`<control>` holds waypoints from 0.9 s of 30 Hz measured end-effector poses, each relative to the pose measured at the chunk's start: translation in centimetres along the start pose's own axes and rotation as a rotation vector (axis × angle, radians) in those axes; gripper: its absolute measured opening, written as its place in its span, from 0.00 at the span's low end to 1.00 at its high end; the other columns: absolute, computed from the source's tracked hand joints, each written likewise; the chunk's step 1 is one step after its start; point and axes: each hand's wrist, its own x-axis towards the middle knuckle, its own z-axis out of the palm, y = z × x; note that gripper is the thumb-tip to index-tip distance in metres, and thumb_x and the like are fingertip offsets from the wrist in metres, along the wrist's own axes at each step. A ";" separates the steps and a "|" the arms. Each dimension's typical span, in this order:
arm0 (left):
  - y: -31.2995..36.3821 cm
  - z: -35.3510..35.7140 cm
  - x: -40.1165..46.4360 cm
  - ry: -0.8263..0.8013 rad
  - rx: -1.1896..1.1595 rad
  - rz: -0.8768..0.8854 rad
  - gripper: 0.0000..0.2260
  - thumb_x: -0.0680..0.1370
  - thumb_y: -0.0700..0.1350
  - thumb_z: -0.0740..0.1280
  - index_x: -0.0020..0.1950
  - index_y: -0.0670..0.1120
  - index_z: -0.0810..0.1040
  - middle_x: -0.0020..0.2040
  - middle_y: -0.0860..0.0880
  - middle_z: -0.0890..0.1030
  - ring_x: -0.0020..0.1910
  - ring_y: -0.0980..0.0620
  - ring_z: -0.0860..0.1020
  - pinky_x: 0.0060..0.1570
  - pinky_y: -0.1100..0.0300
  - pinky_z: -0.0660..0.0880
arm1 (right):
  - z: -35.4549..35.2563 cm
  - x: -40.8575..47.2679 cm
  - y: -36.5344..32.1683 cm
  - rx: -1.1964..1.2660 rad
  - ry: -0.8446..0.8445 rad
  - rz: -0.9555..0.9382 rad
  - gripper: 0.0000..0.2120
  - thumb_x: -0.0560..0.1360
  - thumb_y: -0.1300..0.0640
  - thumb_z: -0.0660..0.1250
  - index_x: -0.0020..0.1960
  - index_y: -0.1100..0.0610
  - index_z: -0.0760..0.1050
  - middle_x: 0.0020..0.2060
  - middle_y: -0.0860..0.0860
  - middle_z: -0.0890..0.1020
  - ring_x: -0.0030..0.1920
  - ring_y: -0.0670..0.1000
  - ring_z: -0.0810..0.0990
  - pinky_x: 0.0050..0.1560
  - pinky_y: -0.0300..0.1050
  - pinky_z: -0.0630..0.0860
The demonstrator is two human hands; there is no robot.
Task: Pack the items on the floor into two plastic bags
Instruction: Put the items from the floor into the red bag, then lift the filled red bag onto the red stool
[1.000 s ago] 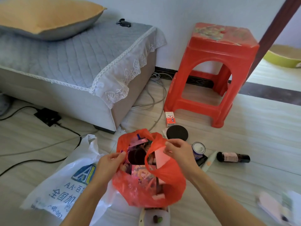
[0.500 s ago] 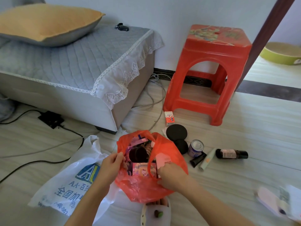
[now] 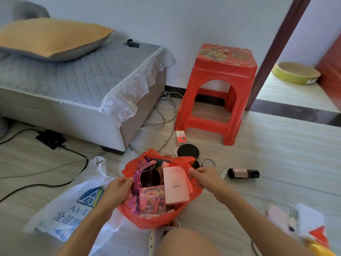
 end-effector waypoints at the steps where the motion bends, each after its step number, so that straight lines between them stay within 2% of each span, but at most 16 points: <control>1: 0.0 -0.1 0.0 -0.017 -0.014 0.004 0.11 0.80 0.46 0.59 0.40 0.46 0.77 0.37 0.49 0.79 0.37 0.53 0.76 0.36 0.60 0.70 | -0.2 -0.1 0.2 0.029 -0.006 0.021 0.16 0.78 0.52 0.61 0.34 0.59 0.76 0.22 0.49 0.68 0.23 0.45 0.66 0.29 0.36 0.65; 4: 0.4 -0.1 0.5 -0.010 -0.162 0.026 0.12 0.79 0.41 0.59 0.37 0.42 0.74 0.24 0.51 0.71 0.24 0.56 0.69 0.28 0.63 0.65 | -0.8 0.0 1.0 0.079 -0.063 0.089 0.18 0.77 0.53 0.61 0.30 0.57 0.74 0.17 0.47 0.66 0.21 0.47 0.65 0.30 0.39 0.65; 6: 1.3 0.1 1.0 0.004 -0.198 0.062 0.14 0.78 0.39 0.59 0.33 0.42 0.71 0.23 0.51 0.69 0.24 0.55 0.67 0.28 0.63 0.65 | -1.6 0.0 0.9 0.127 -0.126 0.103 0.18 0.77 0.56 0.60 0.30 0.57 0.74 0.17 0.47 0.66 0.21 0.46 0.65 0.28 0.38 0.64; 8: 2.2 0.7 1.7 -0.023 -0.212 0.093 0.15 0.78 0.37 0.58 0.30 0.43 0.68 0.24 0.49 0.68 0.26 0.52 0.66 0.30 0.61 0.64 | -3.1 0.4 0.1 0.265 -0.163 0.100 0.17 0.78 0.59 0.59 0.30 0.58 0.71 0.21 0.50 0.72 0.24 0.46 0.70 0.27 0.36 0.66; 11: 3.3 1.9 3.3 -0.094 -0.227 0.108 0.16 0.78 0.37 0.58 0.29 0.42 0.68 0.22 0.50 0.64 0.23 0.53 0.61 0.30 0.58 0.60 | -4.5 2.5 -0.7 0.433 -0.247 0.082 0.16 0.78 0.58 0.59 0.33 0.59 0.72 0.29 0.54 0.77 0.31 0.49 0.76 0.34 0.37 0.72; 13: 4.4 2.8 5.4 -0.132 -0.190 0.121 0.15 0.79 0.39 0.58 0.32 0.40 0.70 0.21 0.51 0.62 0.21 0.55 0.59 0.27 0.59 0.58 | -4.5 5.1 -0.9 0.544 -0.313 0.096 0.16 0.78 0.55 0.59 0.34 0.60 0.73 0.24 0.51 0.74 0.28 0.49 0.75 0.33 0.39 0.73; 15: 5.7 4.0 7.9 -0.153 -0.134 0.122 0.14 0.79 0.40 0.58 0.34 0.38 0.70 0.21 0.51 0.63 0.20 0.56 0.59 0.22 0.64 0.59 | -4.3 8.2 -1.0 0.662 -0.350 0.110 0.15 0.79 0.55 0.57 0.37 0.62 0.72 0.20 0.49 0.67 0.23 0.47 0.68 0.30 0.41 0.71; 17: 6.5 5.7 9.8 -0.167 -0.103 0.073 0.14 0.79 0.41 0.58 0.35 0.38 0.70 0.20 0.51 0.63 0.19 0.56 0.58 0.20 0.67 0.57 | -4.1 10.6 -1.3 0.682 -0.384 0.123 0.15 0.80 0.56 0.56 0.38 0.62 0.72 0.19 0.48 0.64 0.20 0.46 0.64 0.28 0.42 0.67; 20: 6.9 7.3 10.8 -0.146 -0.061 -0.084 0.15 0.80 0.43 0.58 0.34 0.40 0.70 0.18 0.54 0.61 0.17 0.58 0.58 0.21 0.67 0.55 | -3.9 11.4 -1.8 0.651 -0.437 0.208 0.16 0.80 0.57 0.55 0.36 0.60 0.70 0.18 0.47 0.64 0.19 0.45 0.62 0.24 0.38 0.65; 24: 7.6 6.8 8.7 -0.107 0.103 -0.240 0.15 0.80 0.44 0.59 0.32 0.44 0.68 0.21 0.55 0.64 0.21 0.56 0.61 0.25 0.63 0.58 | -4.2 9.7 -2.3 0.552 -0.425 0.358 0.15 0.80 0.56 0.58 0.35 0.58 0.69 0.21 0.48 0.64 0.24 0.47 0.62 0.28 0.39 0.66; 27: 9.5 4.5 7.1 0.002 0.058 -0.345 0.15 0.79 0.41 0.59 0.32 0.46 0.65 0.20 0.55 0.63 0.20 0.56 0.61 0.26 0.62 0.57 | -4.6 8.6 -4.5 0.449 -0.369 0.395 0.16 0.79 0.57 0.57 0.33 0.58 0.68 0.18 0.46 0.64 0.24 0.47 0.62 0.29 0.39 0.66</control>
